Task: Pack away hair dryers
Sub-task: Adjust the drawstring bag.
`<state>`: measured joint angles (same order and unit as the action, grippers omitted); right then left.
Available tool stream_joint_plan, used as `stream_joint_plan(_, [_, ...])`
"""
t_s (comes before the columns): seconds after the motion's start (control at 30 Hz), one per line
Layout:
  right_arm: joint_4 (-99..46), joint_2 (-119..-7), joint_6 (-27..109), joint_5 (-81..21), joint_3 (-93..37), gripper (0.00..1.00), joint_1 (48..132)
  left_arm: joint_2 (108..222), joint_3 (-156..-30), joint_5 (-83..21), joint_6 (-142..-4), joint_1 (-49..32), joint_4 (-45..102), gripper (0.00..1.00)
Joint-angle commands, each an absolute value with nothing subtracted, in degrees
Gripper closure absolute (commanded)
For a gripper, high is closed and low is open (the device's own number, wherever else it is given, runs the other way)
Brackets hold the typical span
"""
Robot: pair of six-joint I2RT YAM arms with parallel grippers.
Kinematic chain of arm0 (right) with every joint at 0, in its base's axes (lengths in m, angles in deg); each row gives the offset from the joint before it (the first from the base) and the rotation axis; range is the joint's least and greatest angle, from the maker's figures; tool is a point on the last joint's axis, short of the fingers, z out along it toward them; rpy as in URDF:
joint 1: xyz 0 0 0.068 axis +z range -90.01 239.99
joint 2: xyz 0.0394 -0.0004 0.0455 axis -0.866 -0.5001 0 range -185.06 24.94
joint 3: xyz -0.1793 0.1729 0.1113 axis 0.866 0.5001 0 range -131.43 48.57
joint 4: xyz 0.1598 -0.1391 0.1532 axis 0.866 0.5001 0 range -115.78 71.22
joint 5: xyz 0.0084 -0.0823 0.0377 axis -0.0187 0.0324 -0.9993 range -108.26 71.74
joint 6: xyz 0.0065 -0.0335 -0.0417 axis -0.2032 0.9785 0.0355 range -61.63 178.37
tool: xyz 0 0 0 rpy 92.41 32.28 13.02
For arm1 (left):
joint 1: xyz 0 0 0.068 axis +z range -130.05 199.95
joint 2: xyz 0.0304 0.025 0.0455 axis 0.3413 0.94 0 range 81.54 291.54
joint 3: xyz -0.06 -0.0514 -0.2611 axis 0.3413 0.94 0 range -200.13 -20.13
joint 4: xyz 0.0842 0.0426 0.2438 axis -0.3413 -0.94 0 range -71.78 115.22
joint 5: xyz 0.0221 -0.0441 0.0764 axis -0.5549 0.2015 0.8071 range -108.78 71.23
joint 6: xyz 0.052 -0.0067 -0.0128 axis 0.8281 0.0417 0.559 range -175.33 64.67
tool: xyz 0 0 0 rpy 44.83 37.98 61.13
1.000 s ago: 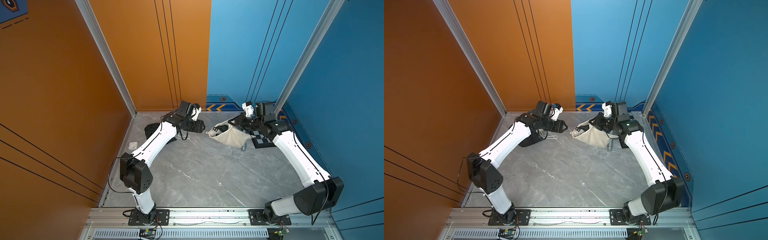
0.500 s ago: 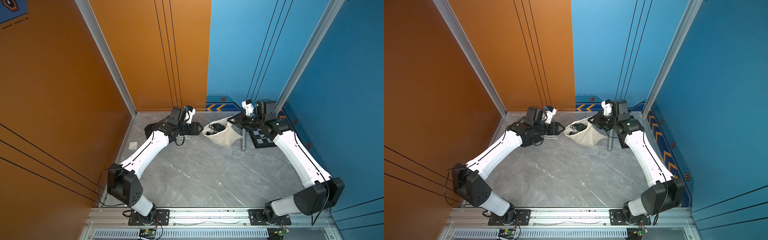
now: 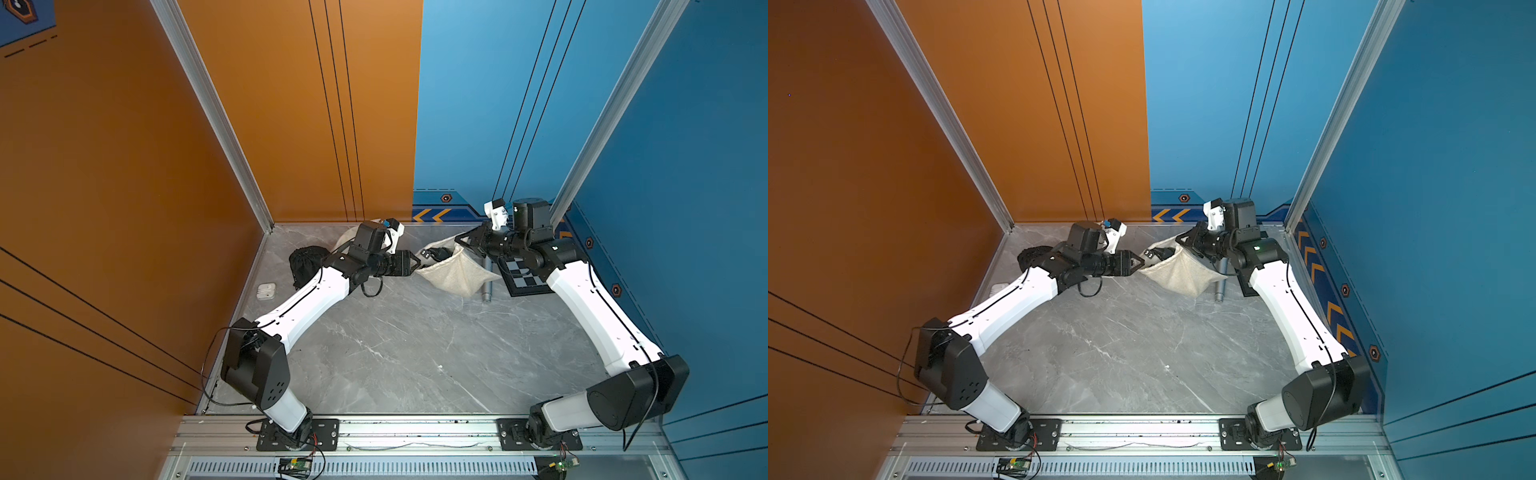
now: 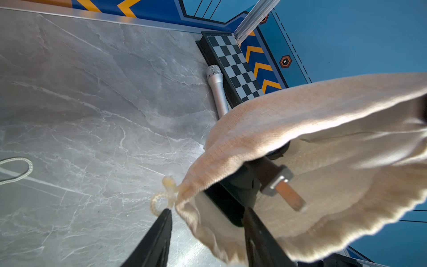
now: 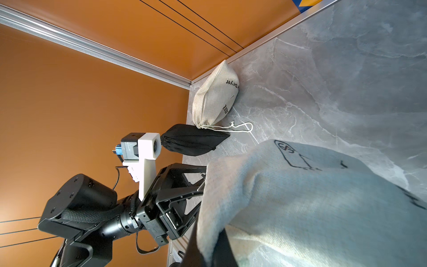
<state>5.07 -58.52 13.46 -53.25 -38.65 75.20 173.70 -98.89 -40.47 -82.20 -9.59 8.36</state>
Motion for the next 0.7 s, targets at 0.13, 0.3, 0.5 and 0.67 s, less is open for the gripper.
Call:
stream_joint_plan(0.13, [-1.1,-56.0,12.5,-55.7,-40.5,1.00,75.5,175.1,-97.3,-41.6,-84.8,-8.0,13.8,0.49])
stream_joint_plan(0.3, [-1.1,-55.4,12.5,-55.6,-39.7,1.00,75.3,176.6,-98.5,-41.6,-86.3,-8.3,17.8,1.00])
stream_joint_plan(0.5, [1.0,-56.5,15.1,-54.7,-38.6,1.00,74.3,173.4,-104.5,-39.5,-83.0,-8.0,9.7,1.00])
stream_joint_plan(0.67, [10.8,-61.4,23.4,-48.0,-38.2,1.00,73.7,172.0,-110.9,-36.5,-79.9,-8.2,3.1,1.00])
